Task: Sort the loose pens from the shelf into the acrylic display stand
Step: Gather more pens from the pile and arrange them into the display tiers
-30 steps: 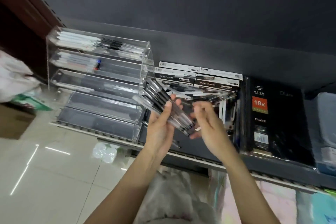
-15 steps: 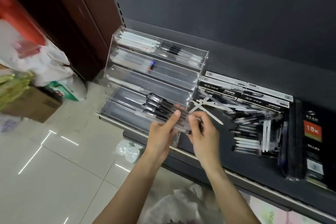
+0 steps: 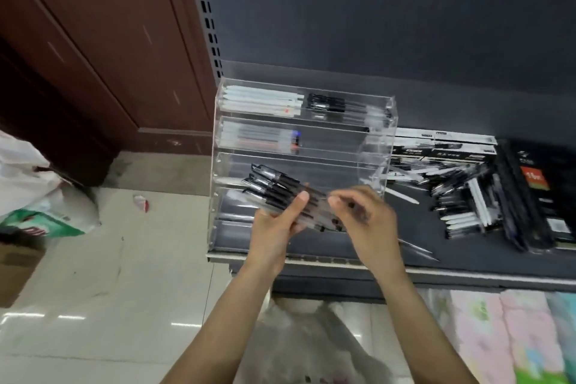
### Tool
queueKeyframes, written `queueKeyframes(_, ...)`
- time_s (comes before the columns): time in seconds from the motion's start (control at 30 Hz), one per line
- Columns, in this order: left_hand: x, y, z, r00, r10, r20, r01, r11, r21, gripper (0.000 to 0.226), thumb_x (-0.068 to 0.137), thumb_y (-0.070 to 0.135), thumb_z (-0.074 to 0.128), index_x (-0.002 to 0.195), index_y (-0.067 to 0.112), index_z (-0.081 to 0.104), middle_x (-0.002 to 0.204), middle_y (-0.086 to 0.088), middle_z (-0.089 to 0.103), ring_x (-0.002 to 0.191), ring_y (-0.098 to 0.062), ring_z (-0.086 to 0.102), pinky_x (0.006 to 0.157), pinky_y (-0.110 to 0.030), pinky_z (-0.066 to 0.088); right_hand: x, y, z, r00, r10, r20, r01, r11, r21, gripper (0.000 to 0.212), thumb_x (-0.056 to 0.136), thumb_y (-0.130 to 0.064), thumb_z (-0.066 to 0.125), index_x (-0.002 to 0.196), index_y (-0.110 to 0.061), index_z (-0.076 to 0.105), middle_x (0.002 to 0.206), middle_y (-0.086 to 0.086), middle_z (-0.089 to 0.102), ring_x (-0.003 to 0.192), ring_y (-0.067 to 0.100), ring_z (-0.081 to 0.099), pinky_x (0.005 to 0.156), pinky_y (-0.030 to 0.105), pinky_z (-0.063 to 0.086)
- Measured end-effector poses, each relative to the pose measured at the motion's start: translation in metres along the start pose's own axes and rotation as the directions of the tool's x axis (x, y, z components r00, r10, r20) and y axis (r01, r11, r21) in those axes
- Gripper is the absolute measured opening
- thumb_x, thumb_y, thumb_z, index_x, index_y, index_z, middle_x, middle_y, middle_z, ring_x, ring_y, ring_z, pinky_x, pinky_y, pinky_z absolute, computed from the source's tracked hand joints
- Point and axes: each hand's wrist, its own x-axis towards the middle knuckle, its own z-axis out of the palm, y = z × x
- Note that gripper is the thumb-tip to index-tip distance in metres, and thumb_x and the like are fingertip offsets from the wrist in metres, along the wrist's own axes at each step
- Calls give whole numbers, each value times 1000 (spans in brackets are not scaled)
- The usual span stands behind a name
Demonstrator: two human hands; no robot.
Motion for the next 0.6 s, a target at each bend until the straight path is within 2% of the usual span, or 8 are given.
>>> queueKeyframes(0.13,11,14,-5,999,10,52,-7,998,-57,13,89,14,60,99,15,69,86,1,74,81,-9,69,61,-18,52,16,-9,-21,985,19,-169,-9,998,60,10,87,-24,64,94,-26,71,92,-10,68,85,3,58,69,13,41)
queueKeyframes(0.2,18,20,-10,999,2,47,2,996,-94,14,89,16,60,101,16,69,88,1,74,83,-9,69,62,-17,52,34,-2,-39,968,-51,-244,33,996,-77,10,89,-22,63,96,-27,69,94,-9,68,89,3,57,76,16,41)
queueKeyframes(0.27,24,22,-15,999,-9,31,12,994,-111,14,88,18,61,100,17,70,90,0,75,87,-11,70,68,-19,54,58,11,-54,953,-150,-264,70,954,-291,10,90,-24,63,97,-24,70,93,-10,67,86,6,57,84,24,38)
queueKeyframes(0.33,28,23,-19,1000,-26,1,26,991,-131,13,89,17,61,98,19,70,90,1,75,87,-10,70,72,-21,56,81,25,-59,954,-199,-222,89,901,-425,15,89,-27,62,96,-20,72,91,-10,68,85,16,59,86,23,35)
queueKeyframes(0.43,33,23,-20,999,-47,-12,45,988,-146,16,89,18,60,103,17,69,93,1,75,88,-9,70,70,-20,55,105,39,-55,978,-176,-112,94,851,-516,12,86,-23,66,95,-21,74,91,-5,72,89,25,57,83,19,33)
queueKeyframes(0.57,40,26,-19,998,-54,-17,51,989,-136,18,89,19,60,104,16,68,91,4,75,85,-6,70,66,-17,53,118,33,-55,968,-229,108,242,720,-650,14,81,-15,72,92,-23,76,81,-4,73,85,24,52,81,39,44)
queueKeyframes(0.6,42,27,-18,998,-52,-19,50,990,-128,17,89,19,60,104,17,68,90,5,75,84,-5,70,65,-16,53,119,29,-55,958,-217,190,287,672,-683,15,80,-14,72,92,-22,76,77,-2,72,85,26,54,81,39,45)
